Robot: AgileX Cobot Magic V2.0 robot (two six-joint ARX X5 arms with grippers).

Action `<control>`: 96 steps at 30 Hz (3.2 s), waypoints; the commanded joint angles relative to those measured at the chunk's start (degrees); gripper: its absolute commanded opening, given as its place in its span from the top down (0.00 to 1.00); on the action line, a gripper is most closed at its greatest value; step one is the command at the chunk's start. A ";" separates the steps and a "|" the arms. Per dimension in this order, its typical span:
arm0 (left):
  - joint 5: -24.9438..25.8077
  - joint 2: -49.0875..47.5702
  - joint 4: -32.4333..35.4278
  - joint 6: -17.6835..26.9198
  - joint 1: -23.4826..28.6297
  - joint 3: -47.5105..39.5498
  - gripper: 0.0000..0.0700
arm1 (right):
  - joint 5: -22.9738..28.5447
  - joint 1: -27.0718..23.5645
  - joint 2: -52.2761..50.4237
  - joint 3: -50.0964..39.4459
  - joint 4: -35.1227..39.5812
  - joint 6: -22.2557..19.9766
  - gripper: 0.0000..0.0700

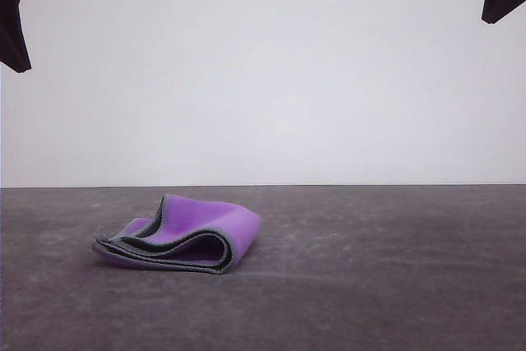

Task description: Fold clothes

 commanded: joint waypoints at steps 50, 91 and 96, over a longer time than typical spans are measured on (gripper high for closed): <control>-22.64 -83.95 51.78 -8.57 -1.22 -81.22 1.00 | 0.00 0.13 0.33 0.48 1.18 0.17 0.99; -22.64 -83.95 52.34 -8.57 -1.22 -81.22 1.00 | -0.19 -16.20 -59.25 -61.02 39.98 -0.24 0.99; -22.66 -83.95 52.35 -8.57 -1.22 -81.22 1.00 | -0.24 -16.15 -60.79 -63.22 39.72 0.97 0.99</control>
